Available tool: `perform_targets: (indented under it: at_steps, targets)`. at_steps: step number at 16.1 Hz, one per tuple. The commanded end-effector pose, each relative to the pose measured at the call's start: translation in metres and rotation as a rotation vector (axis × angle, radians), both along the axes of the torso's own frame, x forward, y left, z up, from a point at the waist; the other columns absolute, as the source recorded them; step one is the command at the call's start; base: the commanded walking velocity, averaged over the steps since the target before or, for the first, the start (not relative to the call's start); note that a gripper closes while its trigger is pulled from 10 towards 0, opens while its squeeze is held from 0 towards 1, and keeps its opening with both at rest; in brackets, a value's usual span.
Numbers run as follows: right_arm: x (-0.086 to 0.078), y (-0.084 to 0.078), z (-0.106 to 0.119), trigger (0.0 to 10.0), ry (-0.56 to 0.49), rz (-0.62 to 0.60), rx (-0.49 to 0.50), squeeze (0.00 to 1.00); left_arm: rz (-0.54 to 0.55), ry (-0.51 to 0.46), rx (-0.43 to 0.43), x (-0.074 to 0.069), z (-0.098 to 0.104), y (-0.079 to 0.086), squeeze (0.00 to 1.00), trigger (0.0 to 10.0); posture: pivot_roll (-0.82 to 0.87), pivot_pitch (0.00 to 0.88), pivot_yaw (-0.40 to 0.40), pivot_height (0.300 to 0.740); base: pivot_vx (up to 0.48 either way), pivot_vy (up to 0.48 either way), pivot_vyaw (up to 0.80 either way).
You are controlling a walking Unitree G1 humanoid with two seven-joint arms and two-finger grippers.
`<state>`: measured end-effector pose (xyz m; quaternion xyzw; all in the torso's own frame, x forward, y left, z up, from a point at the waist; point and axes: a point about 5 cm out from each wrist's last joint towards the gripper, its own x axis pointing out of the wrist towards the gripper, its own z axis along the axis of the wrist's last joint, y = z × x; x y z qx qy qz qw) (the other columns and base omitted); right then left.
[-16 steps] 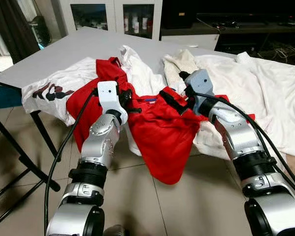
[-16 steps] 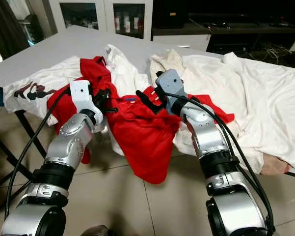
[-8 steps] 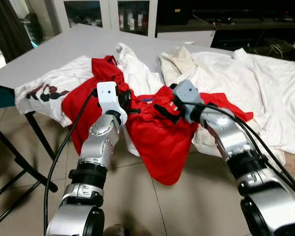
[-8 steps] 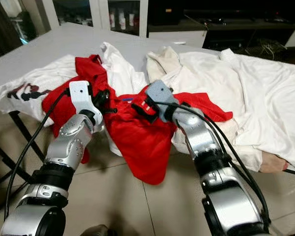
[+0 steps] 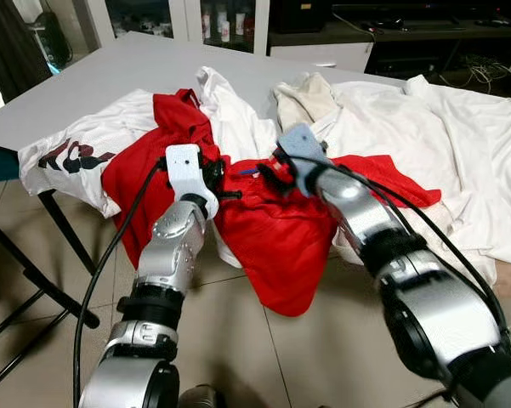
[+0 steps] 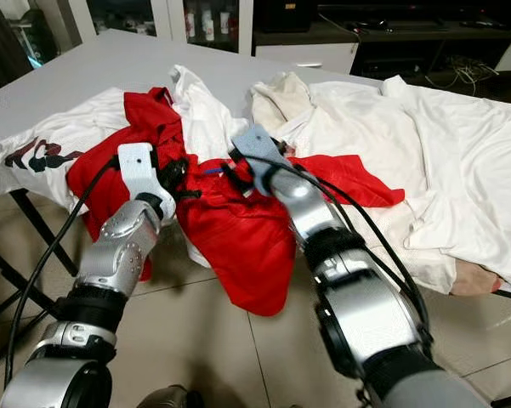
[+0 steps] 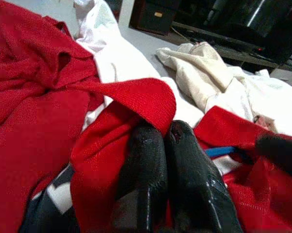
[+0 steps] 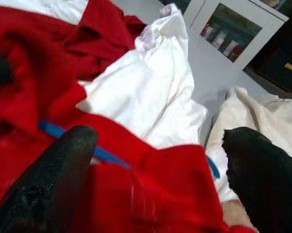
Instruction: Hang hanger
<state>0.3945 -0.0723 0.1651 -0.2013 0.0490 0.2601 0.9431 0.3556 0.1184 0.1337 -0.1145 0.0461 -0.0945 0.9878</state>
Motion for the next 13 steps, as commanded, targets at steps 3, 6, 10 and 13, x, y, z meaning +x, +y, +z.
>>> perform_targets:
  at_steps: [3,6,10,13]
  targets:
    - [0.0,-0.003,-0.012,10.0,0.08,-0.04,-0.026,0.0,0.017,-0.001,0.006,-0.002,0.001,0.001,0.0,10.0,0.1,0.021,-0.027,0.74,0.0,0.0,0.0]
    - [-0.006,-0.012,-0.034,10.0,0.148,-0.061,-0.117,0.0,0.025,0.003,0.002,-0.004,0.0,0.002,0.0,10.0,0.09,0.023,-0.031,0.74,0.0,0.0,0.0]
    - [-0.014,-0.032,-0.059,10.0,0.225,-0.101,-0.19,0.0,0.024,0.007,-0.001,-0.004,0.0,0.001,0.0,10.0,0.08,0.023,-0.028,0.74,0.0,0.0,0.0]
    - [-0.018,-0.048,-0.067,10.0,0.241,-0.136,-0.203,0.0,0.019,0.009,0.0,-0.004,-0.001,-0.001,0.0,10.0,0.08,0.022,-0.025,0.74,0.0,0.0,0.0]
